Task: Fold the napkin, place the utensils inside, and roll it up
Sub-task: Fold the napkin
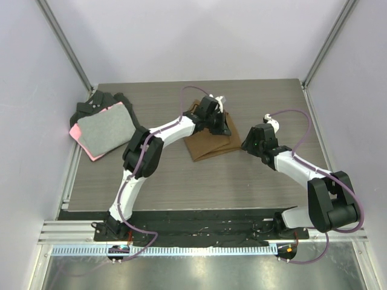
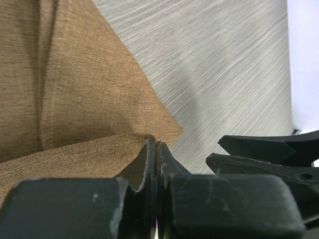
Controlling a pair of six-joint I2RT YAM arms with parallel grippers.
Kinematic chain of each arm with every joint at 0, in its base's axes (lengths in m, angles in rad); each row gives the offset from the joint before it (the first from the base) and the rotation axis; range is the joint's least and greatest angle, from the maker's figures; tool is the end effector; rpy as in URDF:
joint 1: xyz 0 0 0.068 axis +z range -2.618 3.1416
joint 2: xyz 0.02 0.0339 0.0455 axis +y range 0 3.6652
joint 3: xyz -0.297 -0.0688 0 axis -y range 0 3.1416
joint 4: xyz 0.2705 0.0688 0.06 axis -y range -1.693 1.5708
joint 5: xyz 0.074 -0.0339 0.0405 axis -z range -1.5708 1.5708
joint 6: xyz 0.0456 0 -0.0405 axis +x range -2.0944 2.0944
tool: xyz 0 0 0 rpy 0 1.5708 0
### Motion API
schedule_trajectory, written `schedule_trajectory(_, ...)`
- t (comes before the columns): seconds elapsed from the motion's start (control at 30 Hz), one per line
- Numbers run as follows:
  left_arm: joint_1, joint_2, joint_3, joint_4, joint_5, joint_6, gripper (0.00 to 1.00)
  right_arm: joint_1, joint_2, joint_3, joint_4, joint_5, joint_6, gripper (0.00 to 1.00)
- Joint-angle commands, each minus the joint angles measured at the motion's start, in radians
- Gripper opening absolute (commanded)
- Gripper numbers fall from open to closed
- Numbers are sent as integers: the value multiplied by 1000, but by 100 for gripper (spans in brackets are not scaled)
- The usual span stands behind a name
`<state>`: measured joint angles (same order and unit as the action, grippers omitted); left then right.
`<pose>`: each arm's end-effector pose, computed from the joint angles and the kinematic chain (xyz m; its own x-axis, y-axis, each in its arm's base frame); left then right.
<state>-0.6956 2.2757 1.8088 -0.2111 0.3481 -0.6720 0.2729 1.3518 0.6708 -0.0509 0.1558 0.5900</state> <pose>0.4292 -0.3785 0.1982 -0.8788 -0.0287 -0.4763 0.3313 0.6817 -0.6523 0.2831 0.0719 0.2002 -0.6210 0.3969 -0.6758 0.2292 0.9166 0.3277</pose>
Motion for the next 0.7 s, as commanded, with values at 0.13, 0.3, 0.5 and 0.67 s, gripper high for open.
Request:
schedule_trajectory(0.13,-30,36,80,-8,6,32,0,-4,-37,-5,19,8,7,53)
schedule_trajectory(0.3,-36,51,87,-8,3,35,0,-4,-36,-4,17,4,5,53)
schedule_trajectory(0.5,-48,73,106,-10,11,35,0,-3,-34,0,16,2,5,53)
schedule_trajectory(0.67,-54,99,136,-11,12,32,0,-6,-36,0,13,4,5,54)
